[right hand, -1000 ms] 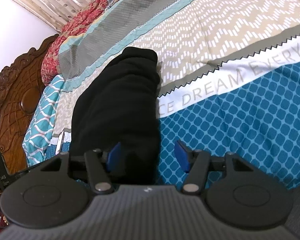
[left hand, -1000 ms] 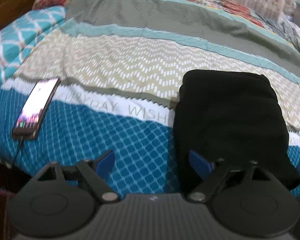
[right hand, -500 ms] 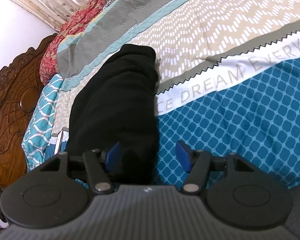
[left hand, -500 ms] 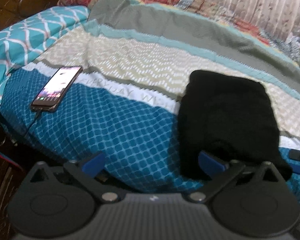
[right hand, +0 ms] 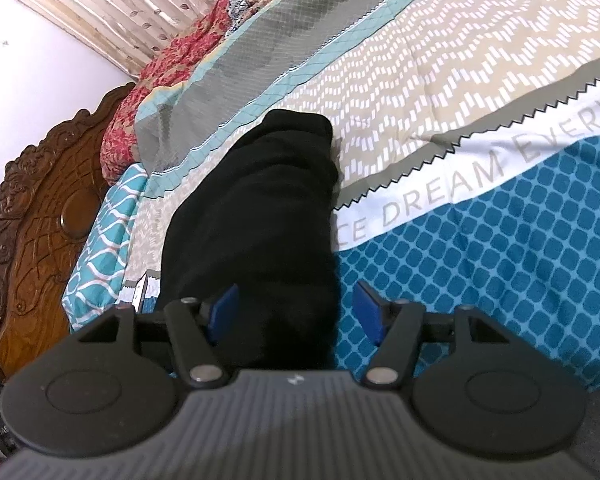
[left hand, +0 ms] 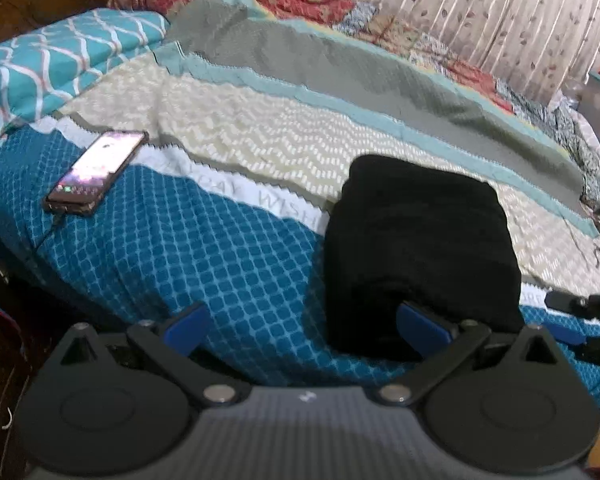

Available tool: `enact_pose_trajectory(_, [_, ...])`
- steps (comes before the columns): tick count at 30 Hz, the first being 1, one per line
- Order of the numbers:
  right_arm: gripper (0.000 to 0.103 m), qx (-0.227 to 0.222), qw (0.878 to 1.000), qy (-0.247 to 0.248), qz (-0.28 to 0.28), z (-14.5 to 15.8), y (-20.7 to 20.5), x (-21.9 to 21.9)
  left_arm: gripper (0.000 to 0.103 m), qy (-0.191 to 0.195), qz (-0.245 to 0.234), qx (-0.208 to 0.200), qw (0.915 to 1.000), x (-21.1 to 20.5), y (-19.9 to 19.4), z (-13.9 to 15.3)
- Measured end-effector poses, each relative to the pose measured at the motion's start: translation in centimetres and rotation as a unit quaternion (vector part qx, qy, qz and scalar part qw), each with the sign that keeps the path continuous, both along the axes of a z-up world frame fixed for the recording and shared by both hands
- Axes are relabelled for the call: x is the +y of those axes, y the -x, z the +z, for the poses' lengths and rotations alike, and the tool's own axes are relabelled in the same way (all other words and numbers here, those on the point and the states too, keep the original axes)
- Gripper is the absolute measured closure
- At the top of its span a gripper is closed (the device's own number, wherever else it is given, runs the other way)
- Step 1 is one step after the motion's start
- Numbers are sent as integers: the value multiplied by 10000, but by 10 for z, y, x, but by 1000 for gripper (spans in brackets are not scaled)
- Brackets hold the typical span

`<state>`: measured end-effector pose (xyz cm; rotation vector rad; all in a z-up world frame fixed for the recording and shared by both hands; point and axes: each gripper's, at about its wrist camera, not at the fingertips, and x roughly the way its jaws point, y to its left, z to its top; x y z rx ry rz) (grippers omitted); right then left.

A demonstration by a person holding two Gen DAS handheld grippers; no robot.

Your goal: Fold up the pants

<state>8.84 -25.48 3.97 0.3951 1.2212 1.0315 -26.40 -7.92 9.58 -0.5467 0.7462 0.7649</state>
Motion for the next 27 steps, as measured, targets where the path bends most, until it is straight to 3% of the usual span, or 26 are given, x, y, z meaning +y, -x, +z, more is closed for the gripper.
enact_pose_trajectory(4, [37,3,10000,-26,-6,-2,-1,-1,0,-420,87,289,9987,6,-9,5])
enact_pose_trajectory(6, [37,4,10000,-23,-21,-2,-1,-1,0,-570,168,238,9979,11,-9,10])
enact_pose_trajectory(9, [36,-10,10000,-44,-63,-2,-2,-2,0,-539,84,163,9984,23,-12,18])
enact_pose_trajectory(14, [36,13,10000,-20,-87,-3,-5,0,0,201,-426,-248,9986,56,-21,25])
enact_pose_trajectory(16, [36,51,9999,-36,-90,-4,-6,0,0,893,-686,-553,9921,74,-28,18])
enact_pose_trajectory(18, [36,78,9999,-51,-85,-4,-7,1,0,1309,-789,-745,9854,87,-35,6])
enact_pose_trajectory(22, [36,88,9999,-53,-42,-4,-8,3,0,1511,-878,-698,9821,101,-50,-16])
enact_pose_trajectory(27, [36,216,9998,-1,-36,-12,-12,8,0,2025,-1108,-830,9694,109,-64,-44])
